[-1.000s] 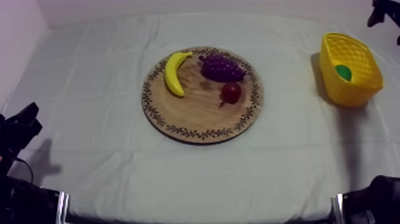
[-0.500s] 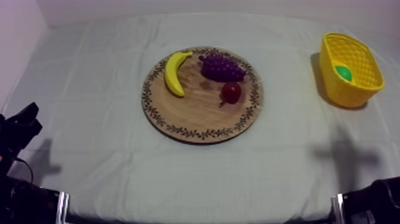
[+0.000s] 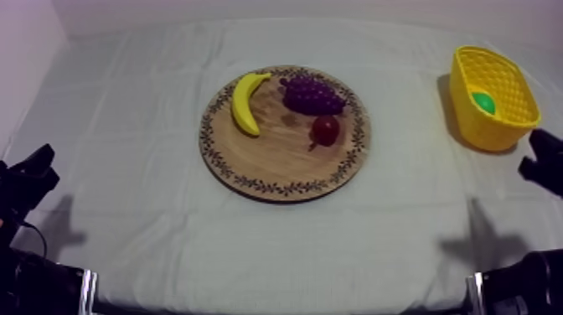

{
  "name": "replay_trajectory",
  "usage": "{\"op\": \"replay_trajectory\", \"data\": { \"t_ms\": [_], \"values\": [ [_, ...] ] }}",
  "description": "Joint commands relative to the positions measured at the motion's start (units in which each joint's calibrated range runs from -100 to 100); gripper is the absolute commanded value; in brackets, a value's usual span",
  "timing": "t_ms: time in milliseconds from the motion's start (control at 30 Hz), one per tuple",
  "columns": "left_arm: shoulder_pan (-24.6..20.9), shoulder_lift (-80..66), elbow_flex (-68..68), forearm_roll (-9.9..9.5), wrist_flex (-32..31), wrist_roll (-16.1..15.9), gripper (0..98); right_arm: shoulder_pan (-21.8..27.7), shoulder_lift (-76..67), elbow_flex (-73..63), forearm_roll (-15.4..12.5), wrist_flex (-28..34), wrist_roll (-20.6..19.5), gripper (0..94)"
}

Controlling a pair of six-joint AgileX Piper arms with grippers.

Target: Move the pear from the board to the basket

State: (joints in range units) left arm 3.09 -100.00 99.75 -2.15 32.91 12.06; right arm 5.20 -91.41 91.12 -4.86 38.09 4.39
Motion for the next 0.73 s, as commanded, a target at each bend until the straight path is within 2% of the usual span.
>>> {"op": "replay_trajectory", "data": {
  "t_ms": [0, 100, 133, 267, 367, 700],
  "values": [
    [-0.01, 0.00, 0.03, 0.02, -0.01, -0.02, 0.1, -0.09, -2.81, 6.80, 0.71, -3.28, -1.18, 0.3],
    [-0.01, 0.00, 0.03, 0.02, -0.01, -0.03, 0.1, -0.07, -3.76, 8.02, 1.83, -4.23, -1.32, 0.5],
    [-0.01, 0.00, 0.03, 0.02, -0.01, -0.04, 0.1, -0.02, -3.91, 8.21, 2.31, -4.03, 0.08, 0.5],
    [-0.01, 0.00, 0.03, 0.02, -0.01, -0.03, 0.1, 0.06, -4.17, 8.55, 3.40, -2.18, 11.49, 0.4],
    [-0.01, 0.00, 0.03, 0.02, -0.01, 0.00, 0.1, 0.07, -4.23, 8.62, 3.64, -1.61, 15.13, 0.3],
    [-0.01, 0.00, 0.03, 0.02, -0.01, -0.02, 0.1, 0.08, -4.34, 8.65, 3.76, -1.32, 7.57, 0.3]
  ]
}}
